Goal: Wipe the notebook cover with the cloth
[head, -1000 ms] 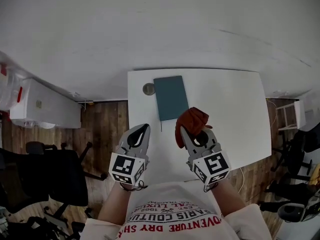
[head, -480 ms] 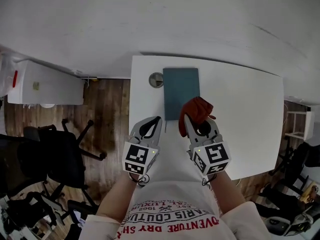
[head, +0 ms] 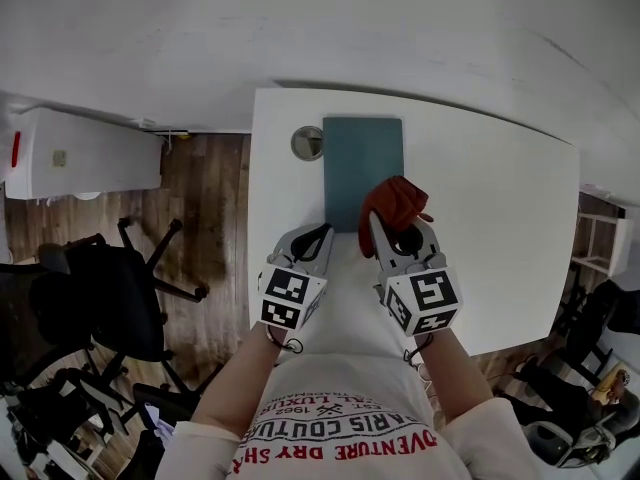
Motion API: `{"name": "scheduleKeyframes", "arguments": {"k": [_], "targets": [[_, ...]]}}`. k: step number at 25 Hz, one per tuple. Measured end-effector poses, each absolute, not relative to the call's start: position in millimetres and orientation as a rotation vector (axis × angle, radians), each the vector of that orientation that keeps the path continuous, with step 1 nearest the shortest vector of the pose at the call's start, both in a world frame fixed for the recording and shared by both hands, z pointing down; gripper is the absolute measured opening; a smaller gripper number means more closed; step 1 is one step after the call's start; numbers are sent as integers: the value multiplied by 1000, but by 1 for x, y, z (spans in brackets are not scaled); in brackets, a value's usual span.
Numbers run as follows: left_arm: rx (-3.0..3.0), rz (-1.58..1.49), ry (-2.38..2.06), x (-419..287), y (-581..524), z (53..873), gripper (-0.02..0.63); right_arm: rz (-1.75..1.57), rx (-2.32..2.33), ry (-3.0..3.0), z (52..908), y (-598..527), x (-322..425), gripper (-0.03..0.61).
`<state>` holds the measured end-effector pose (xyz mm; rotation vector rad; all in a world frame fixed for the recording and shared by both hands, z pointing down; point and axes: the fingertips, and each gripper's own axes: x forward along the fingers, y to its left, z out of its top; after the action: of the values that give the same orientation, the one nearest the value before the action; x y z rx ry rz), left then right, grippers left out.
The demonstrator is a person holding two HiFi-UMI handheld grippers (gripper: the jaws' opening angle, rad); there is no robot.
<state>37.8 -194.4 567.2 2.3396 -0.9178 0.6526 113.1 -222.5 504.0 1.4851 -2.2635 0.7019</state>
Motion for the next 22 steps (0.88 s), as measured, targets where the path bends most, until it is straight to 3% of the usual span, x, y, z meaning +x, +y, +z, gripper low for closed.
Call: {"name": "scheduleKeyframes", "arguments": {"k": [22], "targets": [[2287, 741, -908, 40, -199, 579, 9, 612, 1275, -2322, 505, -303, 64, 71]]}}
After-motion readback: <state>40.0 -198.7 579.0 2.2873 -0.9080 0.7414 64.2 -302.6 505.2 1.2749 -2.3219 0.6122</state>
